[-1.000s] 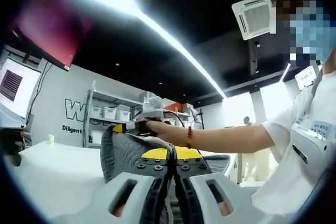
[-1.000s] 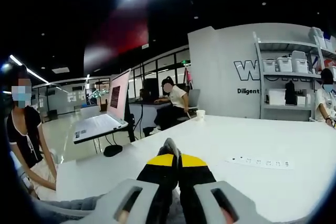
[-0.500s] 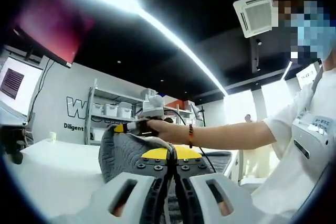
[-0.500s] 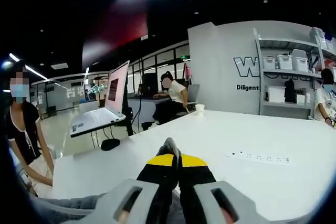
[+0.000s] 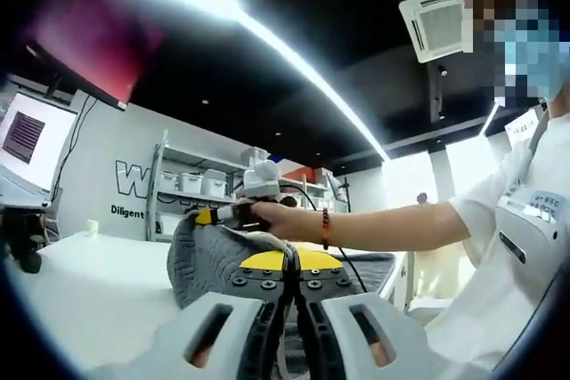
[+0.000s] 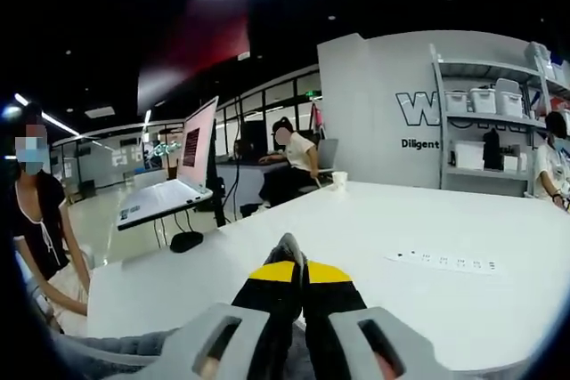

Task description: Open the folded towel by lifting each exposed corner and separating the folded layers until the towel lies flat within the target outline without major curled edges

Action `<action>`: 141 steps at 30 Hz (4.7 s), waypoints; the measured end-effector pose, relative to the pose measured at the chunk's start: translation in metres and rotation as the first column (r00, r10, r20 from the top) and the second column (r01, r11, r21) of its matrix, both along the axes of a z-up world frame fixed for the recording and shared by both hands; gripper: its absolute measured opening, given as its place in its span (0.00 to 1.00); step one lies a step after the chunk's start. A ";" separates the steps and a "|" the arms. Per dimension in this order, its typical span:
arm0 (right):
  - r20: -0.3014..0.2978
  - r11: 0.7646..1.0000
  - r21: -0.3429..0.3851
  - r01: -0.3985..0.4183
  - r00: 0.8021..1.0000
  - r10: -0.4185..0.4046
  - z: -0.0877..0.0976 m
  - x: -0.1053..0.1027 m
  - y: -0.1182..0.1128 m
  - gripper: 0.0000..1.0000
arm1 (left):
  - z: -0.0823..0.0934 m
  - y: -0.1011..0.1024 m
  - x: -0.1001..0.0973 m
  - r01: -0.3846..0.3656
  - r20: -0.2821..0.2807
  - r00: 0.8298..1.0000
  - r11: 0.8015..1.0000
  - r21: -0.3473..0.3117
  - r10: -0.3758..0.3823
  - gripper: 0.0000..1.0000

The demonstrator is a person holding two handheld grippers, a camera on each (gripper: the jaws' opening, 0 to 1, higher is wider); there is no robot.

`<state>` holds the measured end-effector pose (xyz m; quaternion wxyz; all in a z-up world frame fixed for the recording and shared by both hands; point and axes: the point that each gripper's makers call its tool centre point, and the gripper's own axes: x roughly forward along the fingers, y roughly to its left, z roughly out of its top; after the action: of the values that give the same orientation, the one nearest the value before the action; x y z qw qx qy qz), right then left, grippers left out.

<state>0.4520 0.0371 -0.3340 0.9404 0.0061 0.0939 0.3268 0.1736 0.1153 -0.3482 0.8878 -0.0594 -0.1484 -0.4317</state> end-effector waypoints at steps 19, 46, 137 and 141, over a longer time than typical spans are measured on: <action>-0.042 1.000 0.023 -0.001 0.999 0.002 -0.021 -0.005 0.007 0.00 | -0.013 0.007 0.003 -0.011 -0.037 0.999 1.000 0.022 0.012 0.00; -0.142 0.992 0.122 -0.020 0.989 0.037 -0.034 0.015 0.027 0.00 | -0.028 0.019 0.002 -0.052 -0.006 0.999 0.993 0.106 0.053 0.00; -0.244 0.944 0.309 -0.120 0.949 0.201 -0.056 0.000 0.088 0.00 | -0.061 0.081 0.010 -0.144 -0.064 0.987 0.987 0.072 0.149 0.01; -0.248 0.940 0.313 -0.138 0.943 0.221 -0.055 0.002 0.092 0.00 | -0.063 0.086 0.011 -0.155 -0.067 0.985 0.985 0.070 0.160 0.01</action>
<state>0.4538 0.1295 -0.3894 0.8724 0.1819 0.1767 0.4179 0.1847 0.2009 -0.4113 0.9253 -0.0343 -0.1061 -0.3624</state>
